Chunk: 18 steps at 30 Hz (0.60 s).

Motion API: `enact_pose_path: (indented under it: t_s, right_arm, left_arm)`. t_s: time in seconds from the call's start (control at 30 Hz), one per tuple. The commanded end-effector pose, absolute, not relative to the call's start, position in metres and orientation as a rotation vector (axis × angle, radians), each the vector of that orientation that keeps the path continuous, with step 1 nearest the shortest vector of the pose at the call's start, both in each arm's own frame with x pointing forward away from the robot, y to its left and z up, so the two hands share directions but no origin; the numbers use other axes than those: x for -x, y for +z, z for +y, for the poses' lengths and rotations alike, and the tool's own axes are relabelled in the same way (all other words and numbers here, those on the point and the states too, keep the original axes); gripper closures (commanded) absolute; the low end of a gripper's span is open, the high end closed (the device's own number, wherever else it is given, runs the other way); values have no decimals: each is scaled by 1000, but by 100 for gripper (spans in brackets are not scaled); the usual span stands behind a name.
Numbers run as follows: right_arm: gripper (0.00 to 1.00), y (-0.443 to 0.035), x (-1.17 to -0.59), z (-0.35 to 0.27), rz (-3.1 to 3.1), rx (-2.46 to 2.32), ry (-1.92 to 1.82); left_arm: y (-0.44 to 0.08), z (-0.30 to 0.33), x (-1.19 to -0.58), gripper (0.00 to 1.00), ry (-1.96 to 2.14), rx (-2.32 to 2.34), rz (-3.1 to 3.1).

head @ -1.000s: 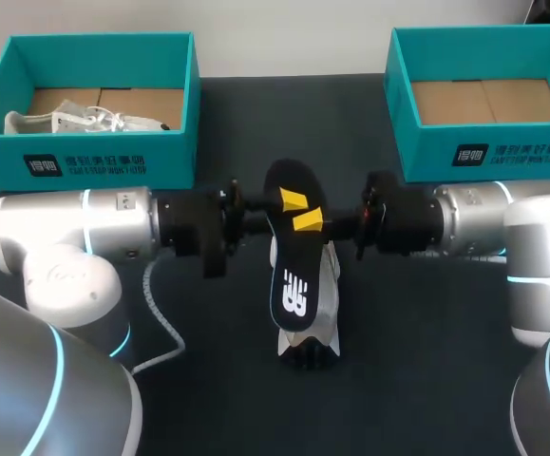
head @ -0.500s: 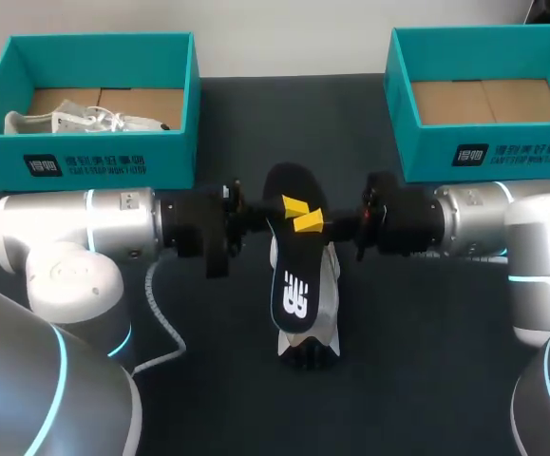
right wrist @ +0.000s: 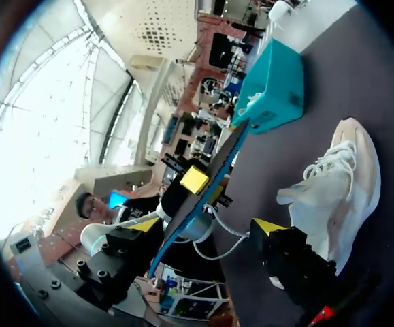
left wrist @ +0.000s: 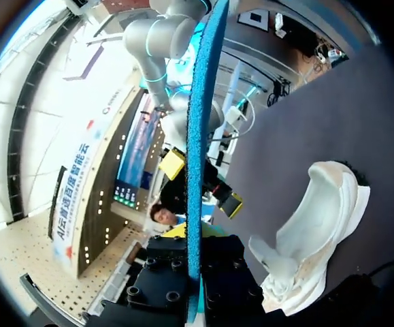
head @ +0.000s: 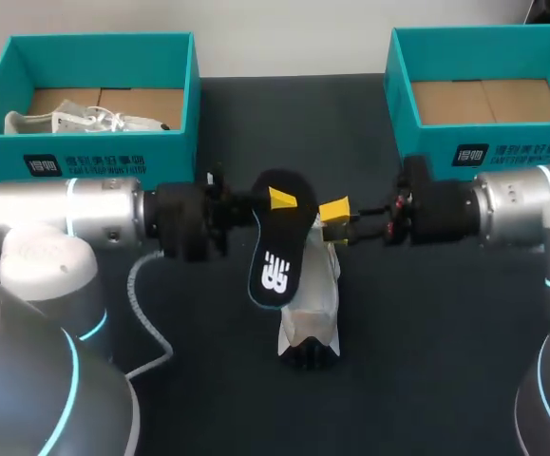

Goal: Take the shoe out of the shoebox, open the shoe tongue, remove and reinsert the insole, then place the shoe into the shoebox

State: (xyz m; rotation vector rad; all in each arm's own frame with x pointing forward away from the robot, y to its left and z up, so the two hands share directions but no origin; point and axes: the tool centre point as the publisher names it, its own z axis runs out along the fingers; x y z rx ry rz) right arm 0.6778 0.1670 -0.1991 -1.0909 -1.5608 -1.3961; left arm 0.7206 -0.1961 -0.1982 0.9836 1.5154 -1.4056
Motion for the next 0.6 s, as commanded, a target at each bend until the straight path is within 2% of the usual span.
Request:
enact_pose_path:
  t_s: [0.03,0.27,0.6]
  right_arm:
    - [0,-180,-676,159,-1804,1041,-1389]
    - [0,-172,-679,160,-1997,917,-1516]
    - [0,-172,-679,160,-2012,904,-1540]
  left_arm:
    - [-192,-183,-715,100,-1476,-956,1565]
    - [-187,-178,-703,100,-1648,-861,1662]
    - [-183,-178,-703,100,-1676,-817,1675]
